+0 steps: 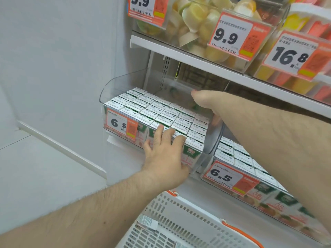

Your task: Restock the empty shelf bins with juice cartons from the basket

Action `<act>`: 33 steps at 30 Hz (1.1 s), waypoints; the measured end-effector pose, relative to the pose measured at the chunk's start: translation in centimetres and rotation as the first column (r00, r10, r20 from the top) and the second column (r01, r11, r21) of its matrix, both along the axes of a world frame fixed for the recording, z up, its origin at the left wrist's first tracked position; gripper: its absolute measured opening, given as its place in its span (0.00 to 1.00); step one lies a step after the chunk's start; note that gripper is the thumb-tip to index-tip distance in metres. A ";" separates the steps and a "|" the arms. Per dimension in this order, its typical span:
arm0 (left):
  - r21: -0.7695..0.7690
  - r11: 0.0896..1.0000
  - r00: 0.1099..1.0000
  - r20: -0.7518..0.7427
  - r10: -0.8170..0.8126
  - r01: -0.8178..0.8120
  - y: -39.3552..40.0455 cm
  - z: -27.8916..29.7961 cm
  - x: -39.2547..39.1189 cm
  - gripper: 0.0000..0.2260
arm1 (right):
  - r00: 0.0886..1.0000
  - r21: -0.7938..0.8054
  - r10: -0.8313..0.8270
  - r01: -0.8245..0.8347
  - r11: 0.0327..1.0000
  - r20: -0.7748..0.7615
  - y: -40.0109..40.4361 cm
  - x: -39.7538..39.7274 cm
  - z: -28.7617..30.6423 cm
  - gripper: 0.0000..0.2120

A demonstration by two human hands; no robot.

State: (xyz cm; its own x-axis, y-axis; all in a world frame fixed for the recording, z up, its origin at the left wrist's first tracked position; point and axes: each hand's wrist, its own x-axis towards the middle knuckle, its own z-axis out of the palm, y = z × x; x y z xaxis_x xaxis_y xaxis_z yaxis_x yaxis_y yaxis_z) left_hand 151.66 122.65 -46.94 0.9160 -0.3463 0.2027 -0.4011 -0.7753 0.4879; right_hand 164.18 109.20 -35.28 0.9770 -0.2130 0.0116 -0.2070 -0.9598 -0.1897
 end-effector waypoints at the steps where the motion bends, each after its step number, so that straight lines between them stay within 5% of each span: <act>1: -0.021 1.000 1.000 0.013 0.009 -0.009 0.0 0.2 -0.2 0.29 | 1.000 0.041 -0.004 0.003 0.999 0.014 0.0 -0.8 0.3 0.29; 5: -0.095 0.995 0.989 0.141 0.037 -0.024 0.0 1.0 -0.9 0.30 | 0.904 0.035 0.129 -0.157 0.987 0.407 0.1 -6.5 0.2 0.20; 9: -0.209 0.977 0.971 0.239 0.014 0.038 0.2 1.1 -2.3 0.23 | 0.586 -0.107 0.372 -0.436 0.893 0.719 0.0 -12.2 -3.7 0.09; 12: -0.260 0.961 0.966 0.258 -0.022 0.091 0.5 0.4 -3.1 0.20 | 0.389 -0.186 0.458 -0.565 0.804 0.799 -0.4 -15.3 -7.0 0.06; 15: -0.157 0.976 0.978 0.169 -0.125 0.152 0.9 -1.4 -4.1 0.22 | 0.381 -0.188 0.514 -0.634 0.750 0.769 -1.0 -18.1 -11.1 0.06; 20: 0.123 0.978 0.984 -0.088 -0.156 0.166 2.2 -5.2 -4.6 0.25 | 0.722 0.056 0.435 -0.546 0.836 0.538 -4.2 -21.4 -21.2 0.10; 24: 0.313 0.926 0.959 -0.250 -0.134 0.211 1.5 -8.7 -4.1 0.23 | 0.974 0.251 0.221 -0.226 0.941 0.049 -7.5 -22.2 -27.8 0.09; 29: 0.452 0.802 0.889 -0.411 -0.202 0.391 -2.4 -15.1 -4.0 0.23 | 0.848 0.370 -0.017 0.249 0.895 -0.530 -10.7 -23.3 -35.3 0.12; 33: 0.441 0.785 0.835 -0.523 -0.170 0.436 -5.0 -22.4 -4.7 0.22 | 0.792 0.420 -0.085 0.408 0.811 -0.605 -11.8 -24.1 -40.2 0.22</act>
State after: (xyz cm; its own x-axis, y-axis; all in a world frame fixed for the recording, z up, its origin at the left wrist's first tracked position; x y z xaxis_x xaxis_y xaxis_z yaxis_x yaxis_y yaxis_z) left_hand 146.91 117.65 -69.29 0.6821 -0.5485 -0.4836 -0.5094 -0.8309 0.2239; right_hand 140.07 97.39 -75.45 0.6920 -0.2623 -0.6725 -0.6416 -0.6504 -0.4065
